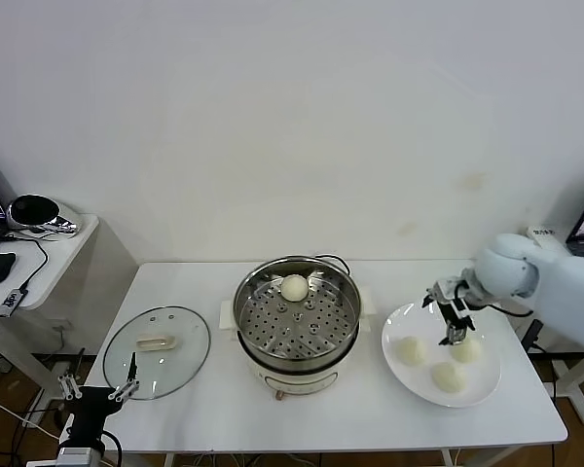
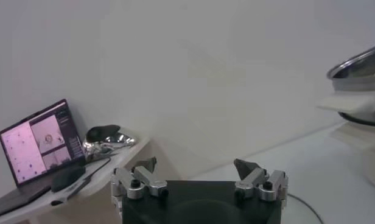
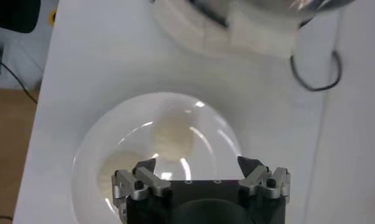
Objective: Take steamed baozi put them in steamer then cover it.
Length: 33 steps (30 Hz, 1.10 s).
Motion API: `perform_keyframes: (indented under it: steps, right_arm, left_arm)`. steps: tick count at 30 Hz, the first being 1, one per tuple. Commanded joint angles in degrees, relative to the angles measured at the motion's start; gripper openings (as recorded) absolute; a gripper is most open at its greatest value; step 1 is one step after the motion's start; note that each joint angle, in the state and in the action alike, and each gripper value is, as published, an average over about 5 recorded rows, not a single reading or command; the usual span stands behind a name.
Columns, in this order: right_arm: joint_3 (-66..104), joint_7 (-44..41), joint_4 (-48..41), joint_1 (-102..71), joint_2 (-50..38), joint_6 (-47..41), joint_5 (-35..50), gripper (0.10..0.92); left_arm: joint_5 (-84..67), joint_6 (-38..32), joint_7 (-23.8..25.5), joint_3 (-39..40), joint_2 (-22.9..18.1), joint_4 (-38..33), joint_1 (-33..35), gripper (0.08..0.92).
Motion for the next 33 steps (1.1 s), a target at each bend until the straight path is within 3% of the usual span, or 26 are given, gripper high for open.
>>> perform_keyframes:
  steps: [1, 22, 29, 33]
  right_arm:
    - [10.1, 0.0, -6.3, -15.7, 1.9, 2.2, -5.8, 0.823]
    - [12.2, 2.9, -14.0, -18.7, 12.2, 1.3, -7.3, 0.803]
    - [12.4, 2.5, -14.4, -19.0, 12.5, 1.0, -8.2, 0.738]
    - [12.5, 1.9, -14.3, -18.9, 12.3, 0.9, -8.4, 0.650]
  left_arm:
    - [0.0, 0.0, 0.0, -0.3, 0.0, -0.2, 0.2, 0.823]
    - [-0.1, -0.1, -0.6, -0.9, -0.3, 0.1, 0.3, 0.823]
    - [-0.1, -0.1, -0.6, -0.7, -0.4, 0.2, 0.2, 0.823]
    - [-0.1, -0.1, -0.6, -0.7, -0.4, 0.2, 0.1, 0.823]
